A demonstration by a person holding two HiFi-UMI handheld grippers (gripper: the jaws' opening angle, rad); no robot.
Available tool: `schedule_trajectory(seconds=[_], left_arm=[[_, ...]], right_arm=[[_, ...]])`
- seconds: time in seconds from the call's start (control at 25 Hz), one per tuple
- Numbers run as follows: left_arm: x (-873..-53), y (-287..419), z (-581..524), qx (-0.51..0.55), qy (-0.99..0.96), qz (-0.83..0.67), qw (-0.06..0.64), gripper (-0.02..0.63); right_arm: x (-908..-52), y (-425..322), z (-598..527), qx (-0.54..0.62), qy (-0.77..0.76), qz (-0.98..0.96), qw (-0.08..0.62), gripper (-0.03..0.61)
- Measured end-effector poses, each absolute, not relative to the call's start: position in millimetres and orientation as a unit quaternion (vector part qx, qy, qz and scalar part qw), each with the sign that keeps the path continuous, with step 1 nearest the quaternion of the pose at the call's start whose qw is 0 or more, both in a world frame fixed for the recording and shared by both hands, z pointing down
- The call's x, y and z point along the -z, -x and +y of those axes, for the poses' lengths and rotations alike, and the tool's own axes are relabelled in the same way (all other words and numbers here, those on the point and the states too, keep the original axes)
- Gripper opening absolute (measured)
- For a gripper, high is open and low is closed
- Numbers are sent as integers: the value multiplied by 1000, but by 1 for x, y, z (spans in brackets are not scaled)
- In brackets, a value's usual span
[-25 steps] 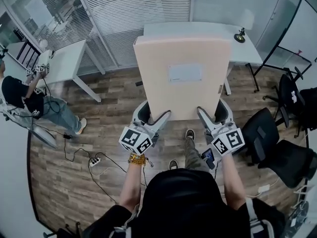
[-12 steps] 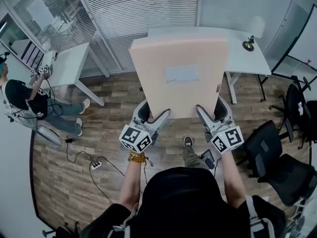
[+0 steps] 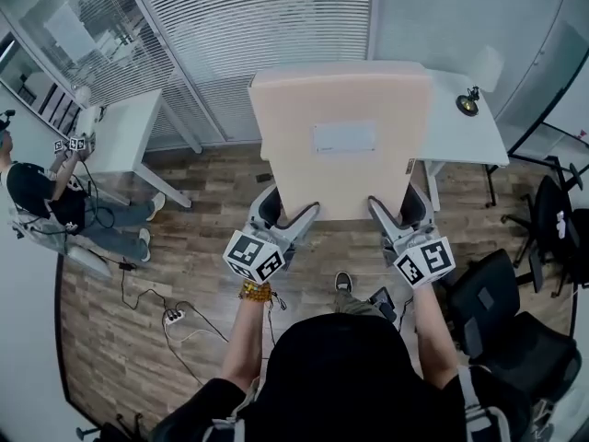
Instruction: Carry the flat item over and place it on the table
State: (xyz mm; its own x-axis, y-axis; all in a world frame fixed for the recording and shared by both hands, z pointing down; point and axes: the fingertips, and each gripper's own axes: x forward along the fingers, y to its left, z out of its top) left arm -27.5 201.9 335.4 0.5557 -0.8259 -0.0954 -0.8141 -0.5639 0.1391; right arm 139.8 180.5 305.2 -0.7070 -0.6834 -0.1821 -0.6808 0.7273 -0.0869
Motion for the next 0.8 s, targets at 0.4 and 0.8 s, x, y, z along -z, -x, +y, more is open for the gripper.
schedule_trajectory(seconds=[0.4, 0.8], left_arm=[[-340, -8, 124, 76, -878, -471, 30, 365], [-353, -1, 69, 72, -874, -480, 38, 365]], right_arm=[[-311, -175, 101, 4, 363, 926, 103, 325], [-321, -168, 43, 10, 360, 927, 100, 325]])
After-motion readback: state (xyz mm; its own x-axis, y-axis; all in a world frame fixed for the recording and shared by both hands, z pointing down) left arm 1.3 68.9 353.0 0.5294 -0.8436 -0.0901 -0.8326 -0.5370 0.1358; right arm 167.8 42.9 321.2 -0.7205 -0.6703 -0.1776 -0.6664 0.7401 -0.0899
